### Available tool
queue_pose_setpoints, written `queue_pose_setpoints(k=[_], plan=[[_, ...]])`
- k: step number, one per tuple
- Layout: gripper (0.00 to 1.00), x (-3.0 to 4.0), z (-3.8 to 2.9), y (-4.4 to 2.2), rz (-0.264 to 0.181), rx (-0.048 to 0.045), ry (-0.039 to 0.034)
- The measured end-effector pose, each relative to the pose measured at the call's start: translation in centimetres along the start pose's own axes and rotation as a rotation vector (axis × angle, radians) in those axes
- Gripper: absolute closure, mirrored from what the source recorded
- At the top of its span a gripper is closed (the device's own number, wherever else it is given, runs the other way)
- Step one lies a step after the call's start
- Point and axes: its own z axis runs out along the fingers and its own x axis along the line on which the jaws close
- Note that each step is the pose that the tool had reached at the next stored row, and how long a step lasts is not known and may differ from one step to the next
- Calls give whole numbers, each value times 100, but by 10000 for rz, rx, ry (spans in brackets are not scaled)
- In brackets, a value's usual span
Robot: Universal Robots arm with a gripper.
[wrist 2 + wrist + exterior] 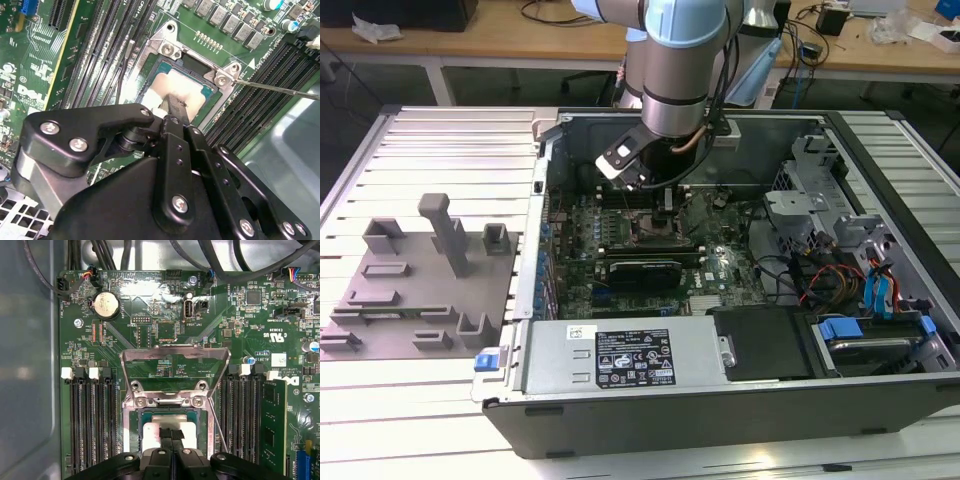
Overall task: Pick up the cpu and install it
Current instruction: 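Place the cpu into insertion slot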
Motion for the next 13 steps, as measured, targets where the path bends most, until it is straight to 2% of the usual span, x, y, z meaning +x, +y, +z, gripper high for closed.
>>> queue_pose_setpoints(k=[8, 13], plan=[[89, 1, 13, 0, 0, -1, 2], [89, -1, -53, 0, 1, -2, 3]])
